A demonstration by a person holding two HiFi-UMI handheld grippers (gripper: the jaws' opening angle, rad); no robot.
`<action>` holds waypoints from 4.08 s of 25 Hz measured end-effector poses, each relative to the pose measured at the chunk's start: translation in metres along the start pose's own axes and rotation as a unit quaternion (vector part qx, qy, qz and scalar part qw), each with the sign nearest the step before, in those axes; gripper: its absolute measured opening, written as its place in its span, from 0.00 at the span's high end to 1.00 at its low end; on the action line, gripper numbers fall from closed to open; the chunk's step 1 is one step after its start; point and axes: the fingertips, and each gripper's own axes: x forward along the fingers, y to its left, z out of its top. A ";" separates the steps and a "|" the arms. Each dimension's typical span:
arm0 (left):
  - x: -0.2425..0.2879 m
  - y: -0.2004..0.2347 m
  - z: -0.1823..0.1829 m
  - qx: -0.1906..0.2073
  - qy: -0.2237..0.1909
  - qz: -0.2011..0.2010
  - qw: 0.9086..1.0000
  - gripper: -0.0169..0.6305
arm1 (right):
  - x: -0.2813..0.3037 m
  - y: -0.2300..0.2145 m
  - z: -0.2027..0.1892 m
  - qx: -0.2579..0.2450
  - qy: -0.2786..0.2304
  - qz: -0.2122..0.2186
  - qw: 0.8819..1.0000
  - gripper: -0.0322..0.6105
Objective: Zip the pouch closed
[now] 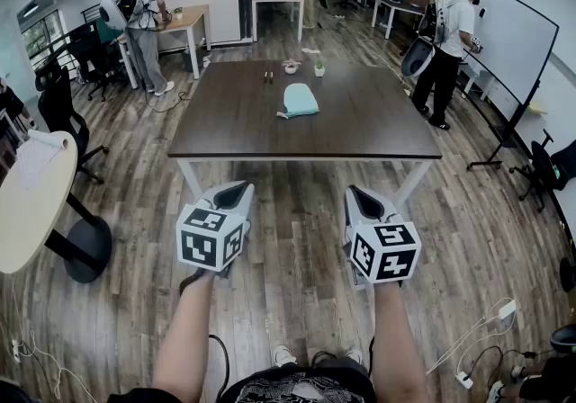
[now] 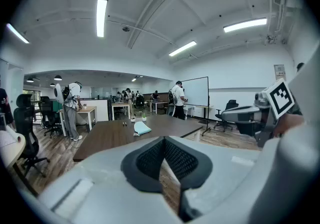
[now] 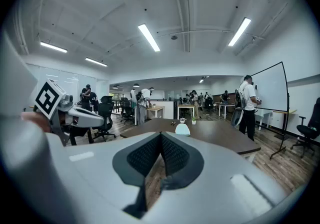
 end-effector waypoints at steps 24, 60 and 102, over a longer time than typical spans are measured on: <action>0.031 0.009 -0.001 -0.023 -0.001 -0.026 0.999 0.79 | 0.024 -0.002 -0.006 0.013 0.005 0.005 1.000 0.78; 0.253 0.073 0.057 -0.060 0.004 0.070 0.996 0.37 | 0.238 -0.177 0.015 0.030 0.040 0.084 0.995 0.37; 0.380 0.206 0.077 -0.079 0.014 0.105 0.991 0.36 | 0.419 -0.211 0.031 0.034 0.048 0.093 0.994 0.37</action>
